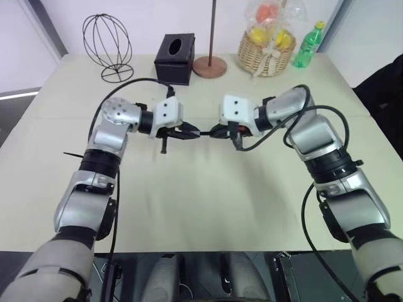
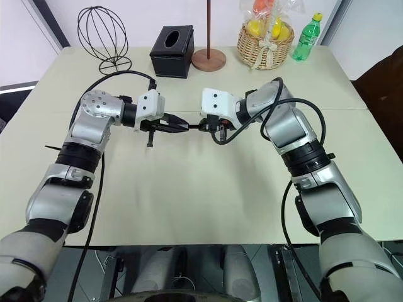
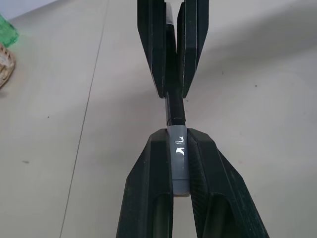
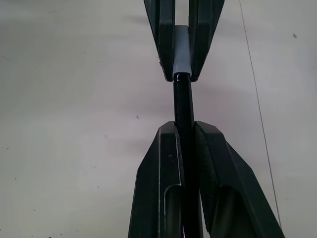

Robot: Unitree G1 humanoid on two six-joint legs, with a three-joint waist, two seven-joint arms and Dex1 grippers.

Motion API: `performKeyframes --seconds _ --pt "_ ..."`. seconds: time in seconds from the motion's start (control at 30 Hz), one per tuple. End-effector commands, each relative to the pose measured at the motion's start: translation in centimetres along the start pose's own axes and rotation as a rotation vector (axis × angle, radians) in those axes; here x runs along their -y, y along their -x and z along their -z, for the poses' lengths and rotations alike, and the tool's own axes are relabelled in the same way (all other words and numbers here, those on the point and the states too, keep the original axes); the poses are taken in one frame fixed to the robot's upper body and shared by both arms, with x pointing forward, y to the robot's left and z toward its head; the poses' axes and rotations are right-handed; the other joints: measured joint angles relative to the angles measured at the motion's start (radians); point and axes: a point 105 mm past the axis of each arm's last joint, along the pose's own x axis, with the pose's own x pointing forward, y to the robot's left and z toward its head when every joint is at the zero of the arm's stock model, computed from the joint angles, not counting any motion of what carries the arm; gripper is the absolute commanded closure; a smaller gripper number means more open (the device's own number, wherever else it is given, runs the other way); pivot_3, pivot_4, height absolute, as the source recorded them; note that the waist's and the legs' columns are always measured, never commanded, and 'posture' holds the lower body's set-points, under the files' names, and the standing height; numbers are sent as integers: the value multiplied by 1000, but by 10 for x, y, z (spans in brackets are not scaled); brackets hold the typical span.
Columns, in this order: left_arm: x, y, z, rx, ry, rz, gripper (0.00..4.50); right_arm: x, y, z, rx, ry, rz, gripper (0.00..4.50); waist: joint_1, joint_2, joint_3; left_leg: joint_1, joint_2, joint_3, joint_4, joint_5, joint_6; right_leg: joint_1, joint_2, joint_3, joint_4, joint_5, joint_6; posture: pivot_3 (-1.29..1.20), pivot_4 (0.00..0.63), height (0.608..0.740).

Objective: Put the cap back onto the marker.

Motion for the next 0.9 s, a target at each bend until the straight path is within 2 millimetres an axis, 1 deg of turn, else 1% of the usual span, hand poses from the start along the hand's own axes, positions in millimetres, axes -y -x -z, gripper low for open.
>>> performKeyframes --seconds 0.03,0.17,0.33,0.47,0.6,0.73,0.9 --pt "16 -39 -37 83 -138 185 4439 14 -4 -44 91 128 55 4500 0 0 0 0 0 0 0 0 0 0 0 0 0 0 0 0 150 740" --pt "19 -46 -34 71 -140 198 4439 17 -6 -49 105 116 57 4500 0 0 0 0 0 0 0 0 0 0 0 0 0 0 0 0 150 740" --pt "23 -53 -37 87 -137 210 4439 20 -8 -54 120 109 65 4500 0 0 0 0 0 0 0 0 0 0 0 0 0 0 0 0 150 740" --pt "18 -59 -48 158 -118 175 4439 26 -7 -60 143 98 87 4500 0 0 0 0 0 0 0 0 0 0 0 0 0 0 0 0 150 740" --pt "17 -60 -52 191 -103 168 4439 26 -7 -62 151 94 92 4500 -1 0 0 0 0 0 0 0 0 0 0 0 0 0 0 0 150 740" --pt "18 -61 -51 181 -109 169 4439 26 -7 -62 152 94 92 4500 -1 0 0 0 0 0 0 0 0 0 0 0 0 0 0 0 150 740" --pt "17 -57 -45 156 -107 166 4439 26 -6 -58 143 91 95 4500 -1 0 0 0 0 0 0 0 0 0 0 0 0 0 0 0 150 740"
